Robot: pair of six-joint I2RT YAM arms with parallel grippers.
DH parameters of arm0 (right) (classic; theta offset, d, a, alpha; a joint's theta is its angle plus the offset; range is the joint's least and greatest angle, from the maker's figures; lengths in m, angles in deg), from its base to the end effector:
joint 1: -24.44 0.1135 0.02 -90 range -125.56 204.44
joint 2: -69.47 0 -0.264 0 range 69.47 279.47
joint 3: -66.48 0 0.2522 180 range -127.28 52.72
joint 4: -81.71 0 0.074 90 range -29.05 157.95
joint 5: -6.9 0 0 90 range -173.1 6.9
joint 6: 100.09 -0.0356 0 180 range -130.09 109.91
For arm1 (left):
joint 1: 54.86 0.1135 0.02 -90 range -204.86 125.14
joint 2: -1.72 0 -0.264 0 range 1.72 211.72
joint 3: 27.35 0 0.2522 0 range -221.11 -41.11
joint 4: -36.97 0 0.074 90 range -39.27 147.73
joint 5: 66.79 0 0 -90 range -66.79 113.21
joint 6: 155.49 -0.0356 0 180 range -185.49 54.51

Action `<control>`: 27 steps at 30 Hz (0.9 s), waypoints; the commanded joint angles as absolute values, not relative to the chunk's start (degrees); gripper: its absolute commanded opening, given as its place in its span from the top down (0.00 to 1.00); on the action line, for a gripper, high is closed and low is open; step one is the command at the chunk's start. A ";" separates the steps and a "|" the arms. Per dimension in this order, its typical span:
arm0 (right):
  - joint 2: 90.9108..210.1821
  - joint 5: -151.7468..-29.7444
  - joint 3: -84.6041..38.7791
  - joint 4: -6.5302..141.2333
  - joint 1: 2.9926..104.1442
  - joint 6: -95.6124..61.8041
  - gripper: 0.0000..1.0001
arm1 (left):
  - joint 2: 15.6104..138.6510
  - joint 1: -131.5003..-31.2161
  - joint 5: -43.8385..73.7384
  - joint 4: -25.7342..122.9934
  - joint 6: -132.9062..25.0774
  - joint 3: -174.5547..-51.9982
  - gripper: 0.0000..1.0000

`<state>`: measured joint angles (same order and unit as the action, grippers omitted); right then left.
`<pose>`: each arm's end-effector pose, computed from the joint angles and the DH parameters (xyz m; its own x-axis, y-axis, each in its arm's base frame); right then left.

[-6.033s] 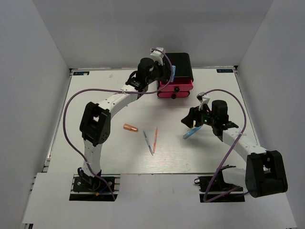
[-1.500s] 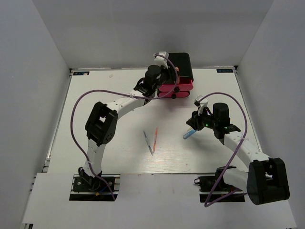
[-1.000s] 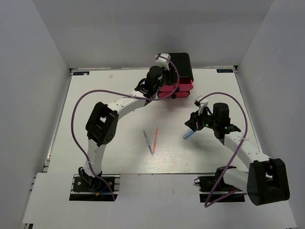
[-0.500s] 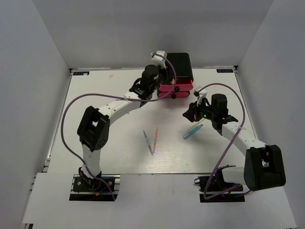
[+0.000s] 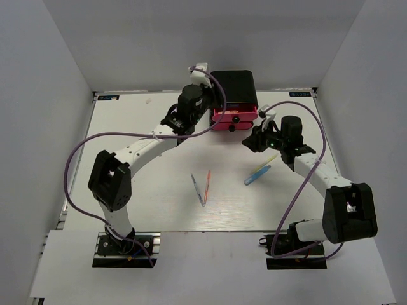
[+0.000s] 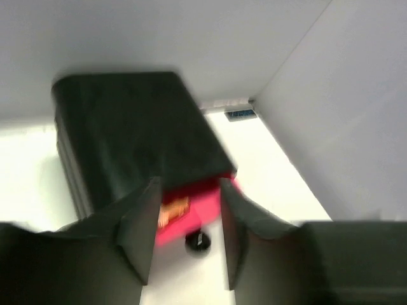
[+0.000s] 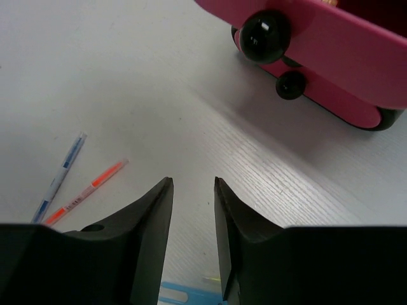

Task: Sort the stationery into containers
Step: Close the drawer at the center of the board.

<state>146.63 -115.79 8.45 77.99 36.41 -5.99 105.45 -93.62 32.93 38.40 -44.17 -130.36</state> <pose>0.2850 0.0801 0.2479 -0.3316 -0.1318 -0.9342 -0.6869 0.7125 0.1433 0.3499 -0.2732 0.3627 -0.2038 -0.2960 -0.9332 0.4417 0.8229 -0.3574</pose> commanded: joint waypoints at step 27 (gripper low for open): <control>170.98 -117.12 -17.32 80.70 36.31 -31.10 0.49 | 63.07 -93.79 45.18 55.92 -26.82 -87.08 0.27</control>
